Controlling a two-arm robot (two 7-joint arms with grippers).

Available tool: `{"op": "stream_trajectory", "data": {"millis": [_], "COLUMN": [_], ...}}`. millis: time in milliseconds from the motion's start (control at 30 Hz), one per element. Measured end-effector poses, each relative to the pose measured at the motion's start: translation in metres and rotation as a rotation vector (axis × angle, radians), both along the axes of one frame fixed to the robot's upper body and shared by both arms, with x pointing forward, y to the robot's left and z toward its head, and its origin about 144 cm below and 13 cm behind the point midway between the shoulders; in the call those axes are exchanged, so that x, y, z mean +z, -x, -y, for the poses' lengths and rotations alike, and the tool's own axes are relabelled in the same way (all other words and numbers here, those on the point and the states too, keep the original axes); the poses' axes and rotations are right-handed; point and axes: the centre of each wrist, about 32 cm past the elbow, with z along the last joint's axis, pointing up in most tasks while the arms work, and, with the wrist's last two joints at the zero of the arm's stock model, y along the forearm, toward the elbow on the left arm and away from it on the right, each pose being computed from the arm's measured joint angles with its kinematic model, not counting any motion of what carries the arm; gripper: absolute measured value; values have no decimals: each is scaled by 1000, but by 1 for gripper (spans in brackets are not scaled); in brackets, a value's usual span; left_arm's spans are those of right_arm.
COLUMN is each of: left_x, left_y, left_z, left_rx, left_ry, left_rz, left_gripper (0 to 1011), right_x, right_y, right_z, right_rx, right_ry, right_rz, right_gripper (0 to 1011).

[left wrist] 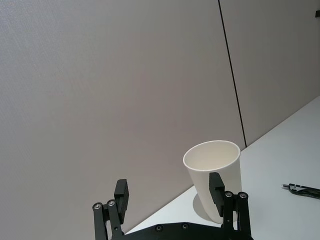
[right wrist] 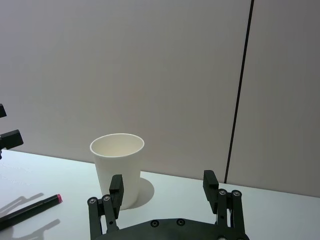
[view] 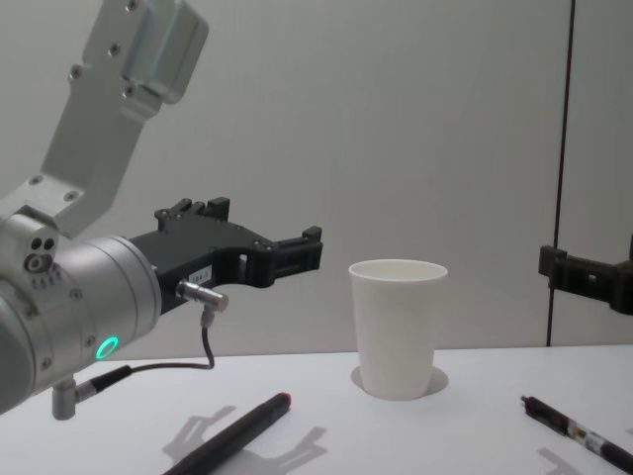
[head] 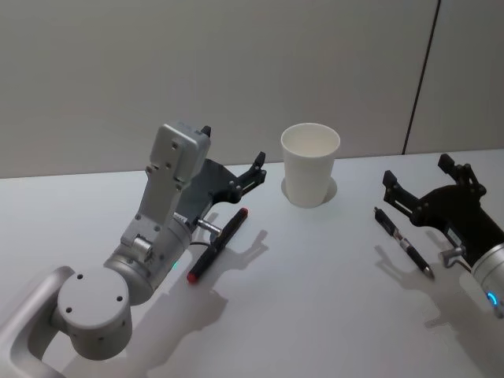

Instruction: Place the pen into the pen holder.

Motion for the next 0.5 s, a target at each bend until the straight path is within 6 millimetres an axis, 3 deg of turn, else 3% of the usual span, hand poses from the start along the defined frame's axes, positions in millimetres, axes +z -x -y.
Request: {"op": "stream_trajectory", "data": {"millis": [500], "left_x": [0], "left_y": [0], "left_z": [0], "left_rx": [0], "left_ry": [0], "left_rz": [0], "left_gripper": [1001], "right_x": [1], "right_y": [2], "right_z": [-2], "right_rx": [8], "right_ry": [14], "right_rz": [-9], "right_gripper": [1002]}}
